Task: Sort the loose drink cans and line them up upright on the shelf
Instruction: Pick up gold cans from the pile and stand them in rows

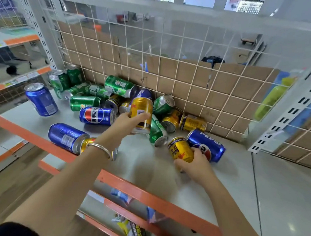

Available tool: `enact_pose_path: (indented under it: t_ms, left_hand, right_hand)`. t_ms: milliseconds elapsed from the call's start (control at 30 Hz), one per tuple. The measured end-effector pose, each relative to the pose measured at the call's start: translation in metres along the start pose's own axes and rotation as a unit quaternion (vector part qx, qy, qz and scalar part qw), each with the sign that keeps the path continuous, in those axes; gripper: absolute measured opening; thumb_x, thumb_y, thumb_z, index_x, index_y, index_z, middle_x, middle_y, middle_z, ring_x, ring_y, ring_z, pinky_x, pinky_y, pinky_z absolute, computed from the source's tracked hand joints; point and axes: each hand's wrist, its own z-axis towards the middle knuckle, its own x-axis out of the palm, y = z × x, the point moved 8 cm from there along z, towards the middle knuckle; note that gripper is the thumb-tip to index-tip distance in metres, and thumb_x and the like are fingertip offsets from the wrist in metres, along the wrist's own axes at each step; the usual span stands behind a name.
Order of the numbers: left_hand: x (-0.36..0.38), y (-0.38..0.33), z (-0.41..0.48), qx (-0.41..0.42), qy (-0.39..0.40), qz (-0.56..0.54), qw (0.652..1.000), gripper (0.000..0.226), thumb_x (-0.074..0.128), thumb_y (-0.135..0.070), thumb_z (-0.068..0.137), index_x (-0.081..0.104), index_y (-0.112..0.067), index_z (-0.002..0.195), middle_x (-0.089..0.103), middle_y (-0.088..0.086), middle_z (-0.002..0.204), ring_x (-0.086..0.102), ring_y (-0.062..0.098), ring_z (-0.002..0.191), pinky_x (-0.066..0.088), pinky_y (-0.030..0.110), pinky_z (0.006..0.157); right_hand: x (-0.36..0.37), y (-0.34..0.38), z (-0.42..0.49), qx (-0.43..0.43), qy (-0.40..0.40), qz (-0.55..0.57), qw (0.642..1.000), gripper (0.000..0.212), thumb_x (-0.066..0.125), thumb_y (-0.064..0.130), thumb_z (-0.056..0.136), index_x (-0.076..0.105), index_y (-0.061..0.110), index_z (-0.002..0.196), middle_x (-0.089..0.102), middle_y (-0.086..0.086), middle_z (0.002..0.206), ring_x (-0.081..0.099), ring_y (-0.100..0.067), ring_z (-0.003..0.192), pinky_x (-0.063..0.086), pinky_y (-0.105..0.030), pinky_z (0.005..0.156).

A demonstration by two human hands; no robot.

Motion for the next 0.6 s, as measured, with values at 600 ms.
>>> enact_pose_path:
  t_ms: [600]
  left_hand:
    - [0.075, 0.023, -0.051, 0.080, 0.150, 0.269, 0.948, 0.096, 0.082, -0.042, 0.065, 0.028, -0.038, 0.144, 0.053, -0.003, 0.121, 0.057, 0.016, 0.103, 0.050, 0.031, 0.090]
  right_hand:
    - [-0.069, -0.022, -0.046, -0.111, -0.187, 0.261, 0.940, 0.068, 0.083, 0.018, 0.069, 0.044, 0.025, 0.125, 0.061, -0.002, 0.118, 0.061, -0.018, 0.105, 0.053, -0.027, 0.078]
